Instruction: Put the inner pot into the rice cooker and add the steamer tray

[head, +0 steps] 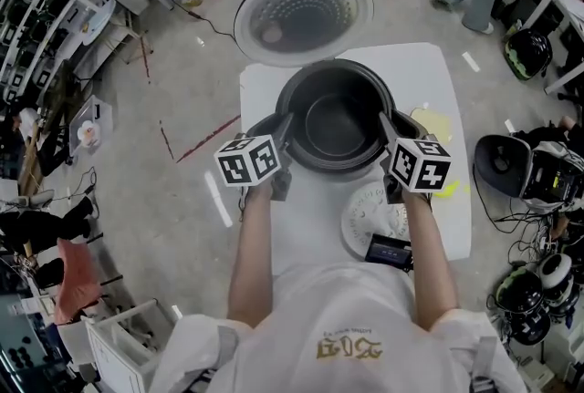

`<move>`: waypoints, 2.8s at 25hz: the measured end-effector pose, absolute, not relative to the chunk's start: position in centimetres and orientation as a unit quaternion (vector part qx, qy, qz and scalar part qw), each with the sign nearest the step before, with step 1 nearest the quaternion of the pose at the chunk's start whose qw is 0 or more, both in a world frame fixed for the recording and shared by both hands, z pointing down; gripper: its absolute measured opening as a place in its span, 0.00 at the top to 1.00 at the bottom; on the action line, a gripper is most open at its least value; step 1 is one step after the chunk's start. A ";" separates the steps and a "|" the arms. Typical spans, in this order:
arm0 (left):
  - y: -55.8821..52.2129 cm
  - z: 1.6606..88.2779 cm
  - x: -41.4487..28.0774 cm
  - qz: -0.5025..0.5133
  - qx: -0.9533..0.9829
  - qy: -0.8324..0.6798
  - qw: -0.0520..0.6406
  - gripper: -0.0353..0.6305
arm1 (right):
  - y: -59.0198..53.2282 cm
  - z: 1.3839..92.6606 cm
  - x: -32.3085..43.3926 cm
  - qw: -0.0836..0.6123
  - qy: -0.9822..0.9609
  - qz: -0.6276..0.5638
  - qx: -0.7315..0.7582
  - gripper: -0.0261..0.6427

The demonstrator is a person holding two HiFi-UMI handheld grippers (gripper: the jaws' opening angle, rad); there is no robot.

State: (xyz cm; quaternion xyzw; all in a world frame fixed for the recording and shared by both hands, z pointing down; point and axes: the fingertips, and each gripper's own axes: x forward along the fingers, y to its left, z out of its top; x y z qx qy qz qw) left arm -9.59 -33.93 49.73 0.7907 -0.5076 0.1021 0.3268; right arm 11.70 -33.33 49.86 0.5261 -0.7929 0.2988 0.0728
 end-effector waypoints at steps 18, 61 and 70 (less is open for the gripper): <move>-32.9 46.9 -9.8 0.072 0.787 -0.553 0.263 0.66 | -31.9 48.1 13.1 0.065 -0.809 0.249 0.529 0.86; -12.3 56.3 -4.2 0.093 0.804 -0.476 0.345 0.65 | -8.9 58.3 17.7 0.149 -0.768 0.302 0.545 0.75; -11.7 60.8 -1.5 0.132 0.804 -0.442 0.376 0.65 | -7.9 63.1 20.1 0.187 -0.738 0.333 0.557 0.75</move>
